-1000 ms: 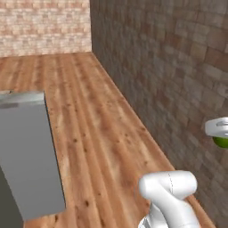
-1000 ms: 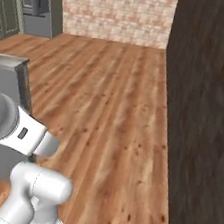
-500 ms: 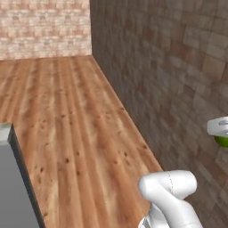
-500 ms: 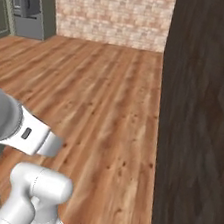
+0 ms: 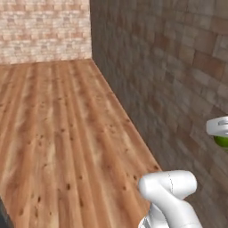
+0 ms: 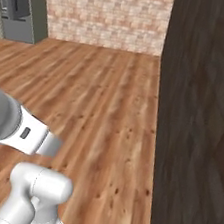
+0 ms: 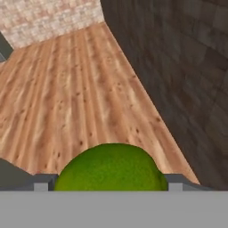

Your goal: Transport the steak and lime to the fridge. Place the steak on the rack containing meat and place the lime on the rack containing the vegetable, ensuring meats and vegetables are on different racks.

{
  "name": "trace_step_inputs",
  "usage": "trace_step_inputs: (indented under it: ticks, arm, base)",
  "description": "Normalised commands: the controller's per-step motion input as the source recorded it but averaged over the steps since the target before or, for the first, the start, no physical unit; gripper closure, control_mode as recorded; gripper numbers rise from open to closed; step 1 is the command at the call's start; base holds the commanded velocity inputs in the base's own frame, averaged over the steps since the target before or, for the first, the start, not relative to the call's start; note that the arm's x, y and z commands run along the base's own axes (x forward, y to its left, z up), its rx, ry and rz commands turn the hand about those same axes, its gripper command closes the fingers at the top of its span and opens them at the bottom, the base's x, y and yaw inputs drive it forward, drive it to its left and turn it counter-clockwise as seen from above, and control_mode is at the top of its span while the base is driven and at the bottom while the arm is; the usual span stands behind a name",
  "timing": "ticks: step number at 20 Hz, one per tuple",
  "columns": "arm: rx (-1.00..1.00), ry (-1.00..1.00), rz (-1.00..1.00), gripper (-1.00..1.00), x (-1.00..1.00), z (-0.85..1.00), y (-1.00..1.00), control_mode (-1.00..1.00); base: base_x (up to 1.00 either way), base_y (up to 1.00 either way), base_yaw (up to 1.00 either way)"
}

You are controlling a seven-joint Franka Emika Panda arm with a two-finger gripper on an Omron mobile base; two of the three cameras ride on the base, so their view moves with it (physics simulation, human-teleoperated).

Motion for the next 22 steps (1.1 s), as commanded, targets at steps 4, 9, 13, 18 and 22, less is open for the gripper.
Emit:
trace_step_inputs:
  ticks: [4, 9, 13, 18, 22]
  arm:
    - [0.0, 0.0, 0.0, 1.0, 0.0, 0.0, 0.0, 1.0]
    - [0.0, 0.0, 0.0, 1.0, 0.0, 0.0, 0.0, 1.0]
    - [0.0, 0.0, 0.0, 1.0, 0.0, 0.0, 0.0, 1.0]
    - [0.0, 0.0, 0.0, 1.0, 0.0, 0.0, 0.0, 1.0]
    - [0.0, 0.0, 0.0, 1.0, 0.0, 0.0, 0.0, 1.0]
  base:
    - [1.0, 0.48, -0.09]
    - [1.0, 0.83, -0.14]
    - [1.0, 1.0, -0.18]
    - [1.0, 1.0, -0.19]
    - [1.0, 0.49, -0.11]
